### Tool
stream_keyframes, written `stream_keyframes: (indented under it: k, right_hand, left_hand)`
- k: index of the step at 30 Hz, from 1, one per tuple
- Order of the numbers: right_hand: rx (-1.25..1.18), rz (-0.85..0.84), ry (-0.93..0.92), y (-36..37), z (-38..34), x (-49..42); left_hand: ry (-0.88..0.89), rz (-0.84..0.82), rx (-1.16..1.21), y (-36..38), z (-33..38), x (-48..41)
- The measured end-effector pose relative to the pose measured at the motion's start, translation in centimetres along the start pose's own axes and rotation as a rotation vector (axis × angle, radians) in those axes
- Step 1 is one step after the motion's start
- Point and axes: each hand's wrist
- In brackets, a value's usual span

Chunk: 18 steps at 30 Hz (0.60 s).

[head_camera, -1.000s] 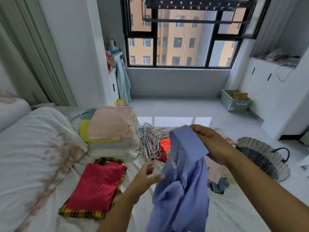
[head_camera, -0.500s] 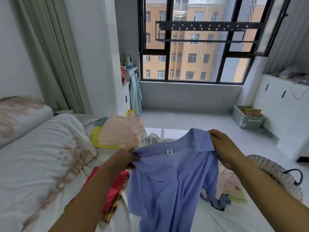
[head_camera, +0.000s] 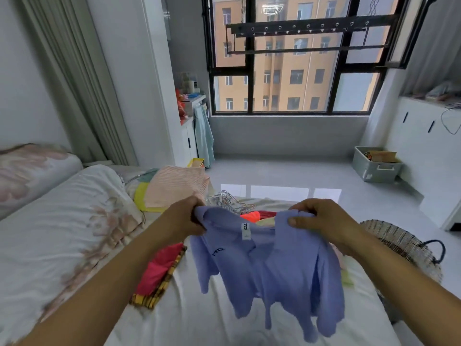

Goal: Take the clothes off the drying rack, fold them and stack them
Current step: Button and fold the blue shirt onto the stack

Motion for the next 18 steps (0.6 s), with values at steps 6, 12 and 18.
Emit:
stream_keyframes:
  k: [6, 12, 18]
  right_hand:
    - [-0.141, 0.059, -0.086, -1.5, 0.3, 0.7]
    - [-0.091, -0.108, 0.003, -2.2, -0.4, 2.3]
    - [-0.254, -0.067, 0.121, 0.1, 2.0, 0.6]
  left_hand:
    - [-0.01, 0.296, -0.007, 0.3, 1.5, 1.3]
    - [-0.003, 0.214, 0.314, 0.0, 2.0, 4.1]
    - [-0.118, 0.137, 0.267, 1.5, -0.3, 1.6]
Point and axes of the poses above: each hand's wrist, its own x-axis away from the middle knuckle, its own y-axis out of the palm, z = x × y, and after that the axes turned 13 degrees about -x, right-handed
